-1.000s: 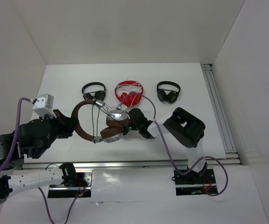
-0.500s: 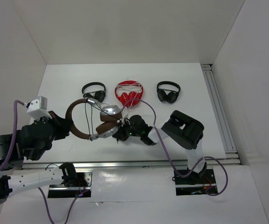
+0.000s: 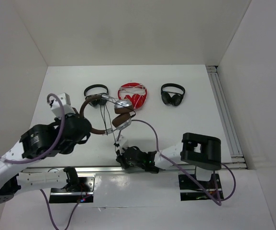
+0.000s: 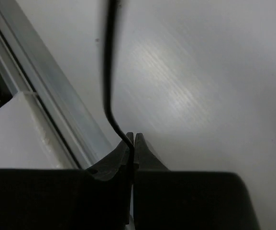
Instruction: Wrap the headphones
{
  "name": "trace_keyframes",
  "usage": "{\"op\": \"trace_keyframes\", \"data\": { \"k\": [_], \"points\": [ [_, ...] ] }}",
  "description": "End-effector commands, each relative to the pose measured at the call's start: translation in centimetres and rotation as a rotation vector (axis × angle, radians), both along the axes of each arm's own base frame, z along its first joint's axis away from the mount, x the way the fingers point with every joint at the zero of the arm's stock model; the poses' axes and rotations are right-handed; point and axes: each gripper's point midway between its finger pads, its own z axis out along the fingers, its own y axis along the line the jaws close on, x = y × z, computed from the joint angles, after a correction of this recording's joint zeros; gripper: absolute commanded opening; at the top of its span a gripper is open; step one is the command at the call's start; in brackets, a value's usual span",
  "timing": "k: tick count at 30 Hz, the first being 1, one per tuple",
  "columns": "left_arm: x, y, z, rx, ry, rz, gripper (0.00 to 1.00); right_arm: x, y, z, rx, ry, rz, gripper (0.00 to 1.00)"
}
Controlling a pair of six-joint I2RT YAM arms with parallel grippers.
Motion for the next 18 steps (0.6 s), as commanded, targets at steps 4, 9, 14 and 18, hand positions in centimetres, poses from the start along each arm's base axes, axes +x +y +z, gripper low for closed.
{"op": "trace_keyframes", "data": {
  "k": [4, 9, 14, 18],
  "points": [
    [2.8, -0.2, 0.5, 0.015, -0.041, 0.152, 0.00, -1.7, -1.8, 4.0, -0.052, -0.146, -0.165, 0.00],
    [5.2, 0.0, -2.8, 0.087, 0.039, 0.191, 0.00, -3.2, -3.1, 6.3, -0.067, -0.216, -0.199, 0.00],
    [6.3, -0.5, -6.4, 0.087, 0.118, 0.196, 0.00, -4.8, -2.9, 8.4, -0.066, -0.236, -0.171, 0.00],
    [7.1, -0.8, -8.1, 0.070, 0.181, 0.206, 0.00, -5.6, -1.9, 9.3, -0.086, -0.251, -0.119, 0.00]
  ]
}}
